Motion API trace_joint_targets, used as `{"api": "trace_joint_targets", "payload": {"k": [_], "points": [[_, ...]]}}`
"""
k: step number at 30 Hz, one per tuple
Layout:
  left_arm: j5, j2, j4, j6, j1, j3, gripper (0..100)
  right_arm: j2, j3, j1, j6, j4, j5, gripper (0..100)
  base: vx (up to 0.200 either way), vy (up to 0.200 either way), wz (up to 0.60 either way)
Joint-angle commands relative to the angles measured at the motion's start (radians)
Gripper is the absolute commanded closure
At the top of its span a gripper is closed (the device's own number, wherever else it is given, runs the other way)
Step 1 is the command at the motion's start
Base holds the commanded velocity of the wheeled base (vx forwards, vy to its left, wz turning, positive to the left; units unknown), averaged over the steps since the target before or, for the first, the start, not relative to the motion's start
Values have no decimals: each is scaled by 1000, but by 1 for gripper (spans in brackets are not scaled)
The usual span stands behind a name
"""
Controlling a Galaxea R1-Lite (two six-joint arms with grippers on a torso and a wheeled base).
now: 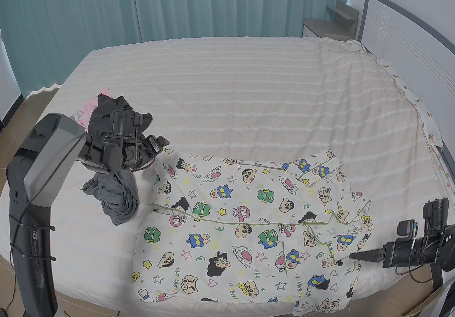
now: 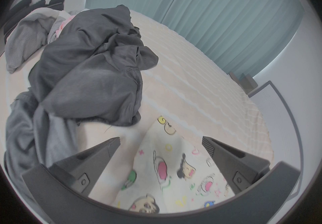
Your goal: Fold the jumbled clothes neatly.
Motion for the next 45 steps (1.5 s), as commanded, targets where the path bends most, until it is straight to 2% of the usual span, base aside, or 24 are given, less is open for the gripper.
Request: {"api": "trace_joint_targets", "payload": {"k": [1,4,5,6,7,10,14,15,16,17,20,27,30,41,45], "points": [[-148,-327,-16,-53,52,296,0,-156,-227,85,382,-2,-39,0,0,0,0],[-171,-437,-38,-99,66,427,0,-110,-339,145,512,1,-181,0,0,0,0],[-174,-448,-42,-105,69,438,0,-102,-347,151,518,-1,-195,0,0,0,0],[-190,-500,-61,-148,83,488,0,-64,-373,177,532,-7,-252,0,0,0,0],[-213,-542,-71,-188,90,525,0,-38,-384,195,534,-10,-276,0,0,0,0],[-253,-609,-84,-257,96,600,0,20,-410,235,538,-12,-295,0,0,0,0],[-260,-634,-85,-277,90,669,0,96,-470,243,549,-12,-347,0,0,0,0],[-273,-643,-87,-277,86,706,0,145,-513,248,580,-12,-395,0,200,0,0],[-276,-644,-87,-278,84,712,0,152,-522,249,586,-12,-405,0,200,0,0],[-315,-658,-91,-280,72,747,0,200,-576,255,633,-12,-457,0,200,0,0],[-348,-663,-121,-280,46,815,0,277,-643,268,693,-12,-517,0,200,0,0],[-346,-655,-279,-278,7,913,0,442,-744,289,696,-10,-623,0,86,0,0],[-346,-654,-295,-278,7,928,0,499,-780,289,703,-12,-651,0,0,0,0],[-346,-652,-297,-277,-2,955,0,531,-797,291,703,-7,-655,0,0,0,0],[-346,-652,-297,-277,-3,956,0,536,-801,292,729,-10,-652,0,0,0,0]]}}
